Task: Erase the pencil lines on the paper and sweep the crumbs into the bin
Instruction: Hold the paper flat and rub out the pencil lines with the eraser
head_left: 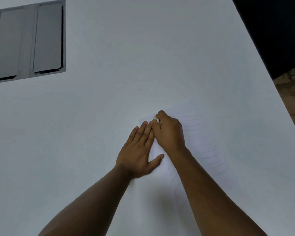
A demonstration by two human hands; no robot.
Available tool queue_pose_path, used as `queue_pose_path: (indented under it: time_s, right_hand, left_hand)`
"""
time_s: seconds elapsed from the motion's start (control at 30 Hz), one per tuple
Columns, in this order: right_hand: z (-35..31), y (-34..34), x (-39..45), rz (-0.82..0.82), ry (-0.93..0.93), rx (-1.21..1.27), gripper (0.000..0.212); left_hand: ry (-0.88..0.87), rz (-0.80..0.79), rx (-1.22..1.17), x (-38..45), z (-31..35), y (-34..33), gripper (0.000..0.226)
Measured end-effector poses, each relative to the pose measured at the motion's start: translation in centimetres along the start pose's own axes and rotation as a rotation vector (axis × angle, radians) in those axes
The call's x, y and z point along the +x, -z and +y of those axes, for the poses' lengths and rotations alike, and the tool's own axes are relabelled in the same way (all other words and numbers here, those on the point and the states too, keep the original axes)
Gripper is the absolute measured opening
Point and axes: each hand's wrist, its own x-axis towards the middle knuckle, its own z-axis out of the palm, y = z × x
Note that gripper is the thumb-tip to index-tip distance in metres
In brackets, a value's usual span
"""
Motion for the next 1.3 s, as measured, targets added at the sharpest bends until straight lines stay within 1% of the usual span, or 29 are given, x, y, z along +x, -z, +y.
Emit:
queue_pose_path:
  time_s: [0.07, 0.1, 0.17, 0.23, 0.3, 0.4, 0.5, 0.7, 0.73, 0.8, 0.87, 0.97, 1.03, 1.1, 1.17, 1.23, 1.3]
  right_hand:
    - [0.6, 0.5, 0.4, 0.116, -0.019, -0.052, 0.012]
    - [1.2, 0.9, 0.7, 0.173, -0.06, -0.06, 0.013]
    - [2.3, 1.8, 1.1, 0.221, -0.145, -0.036, 0.016]
    - [2.4, 2.0, 1.0, 0.211, -0.166, 0.004, 0.017]
    - [1.5, 1.6, 0.5, 0.179, -0.134, 0.047, 0.016]
    - [0.0, 0.3, -0.6, 0.077, -0.111, 0.089, 0.013]
    - [-0.2, -0.1, -0.7, 0.049, -0.125, 0.085, 0.012]
    - [-0.6, 0.0, -0.1, -0.017, -0.036, 0.025, 0.013]
    - [-0.5, 0.0, 0.0, 0.012, -0.02, -0.013, 0.013]
    - [0.3, 0.3, 0.3, 0.128, -0.01, -0.093, 0.013]
    - [1.6, 1.5, 0.8, 0.24, -0.088, -0.129, 0.011]
    - [3.3, 3.0, 1.1, 0.288, -0.203, -0.107, 0.013]
    - [3.5, 3.1, 1.0, 0.292, -0.226, -0.059, 0.015]
    - [2.9, 2.3, 0.4, 0.284, -0.179, -0.006, 0.017]
    - [1.9, 1.2, -0.4, 0.239, -0.102, 0.011, 0.018]
    - [1.1, 0.4, -0.8, 0.203, -0.032, -0.012, 0.017]
    - [1.4, 0.7, -0.5, 0.213, 0.022, -0.067, 0.015]
  left_hand:
    - [0.002, 0.011, 0.006, 0.0, 0.0, 0.0, 0.088]
    - [0.002, 0.016, 0.008, -0.1, 0.0, -0.1, 0.088]
    - [0.003, 0.013, 0.011, -0.2, 0.1, -0.1, 0.088]
    - [0.001, 0.015, 0.014, -0.2, 0.0, -0.1, 0.088]
    - [-0.003, 0.023, 0.013, -0.1, -0.1, -0.1, 0.088]
    - [-0.002, 0.015, -0.001, 0.0, 0.1, 0.1, 0.088]
    - [0.001, 0.009, -0.008, 0.0, 0.1, 0.2, 0.089]
    - [0.001, 0.031, -0.005, 0.0, 0.1, 0.1, 0.089]
    - [0.001, 0.027, -0.004, 0.0, 0.1, 0.0, 0.089]
    - [0.002, 0.026, 0.007, -0.2, 0.1, 0.0, 0.088]
    - [0.005, 0.027, 0.015, -0.2, 0.1, 0.0, 0.089]
    - [0.008, 0.023, 0.017, -0.2, 0.1, 0.0, 0.089]
    - [0.007, 0.029, 0.013, -0.2, 0.1, -0.1, 0.089]
    - [0.001, 0.041, 0.015, -0.2, 0.0, -0.1, 0.088]
    - [-0.013, 0.036, 0.022, -0.2, 0.0, -0.2, 0.085]
    - [-0.016, 0.016, 0.026, -0.1, -0.2, -0.2, 0.082]
    - [-0.011, 0.012, 0.026, 0.0, -0.1, -0.1, 0.082]
